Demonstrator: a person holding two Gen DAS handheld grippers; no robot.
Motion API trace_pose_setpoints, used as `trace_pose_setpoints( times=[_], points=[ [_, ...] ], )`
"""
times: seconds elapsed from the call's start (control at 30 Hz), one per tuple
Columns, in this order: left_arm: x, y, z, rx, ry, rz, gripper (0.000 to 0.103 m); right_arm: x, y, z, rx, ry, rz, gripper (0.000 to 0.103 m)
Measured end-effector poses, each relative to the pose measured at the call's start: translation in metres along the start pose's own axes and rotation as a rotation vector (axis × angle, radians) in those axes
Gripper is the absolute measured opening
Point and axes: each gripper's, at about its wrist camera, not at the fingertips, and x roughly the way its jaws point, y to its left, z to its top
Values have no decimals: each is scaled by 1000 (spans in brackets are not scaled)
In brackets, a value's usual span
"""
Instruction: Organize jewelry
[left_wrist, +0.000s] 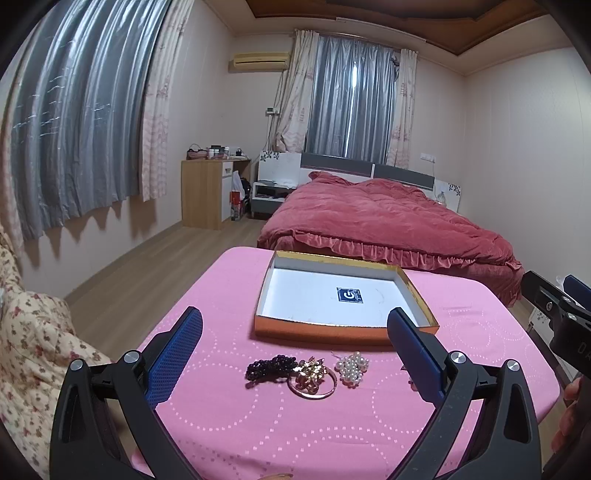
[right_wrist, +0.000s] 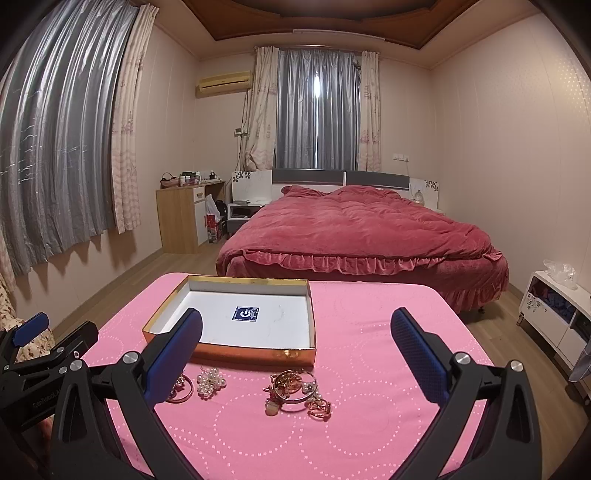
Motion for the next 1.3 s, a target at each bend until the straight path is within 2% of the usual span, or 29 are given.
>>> trace_pose_setpoints(
  times=[0.03, 1.3],
  points=[
    [-1, 0, 0, 1, -1, 0, 97, 0, 0, 1, 1, 0, 1, 0],
    [-3, 0, 1, -4, 3, 4, 97, -2, 1, 1, -3, -9, -2, 0]
  ],
)
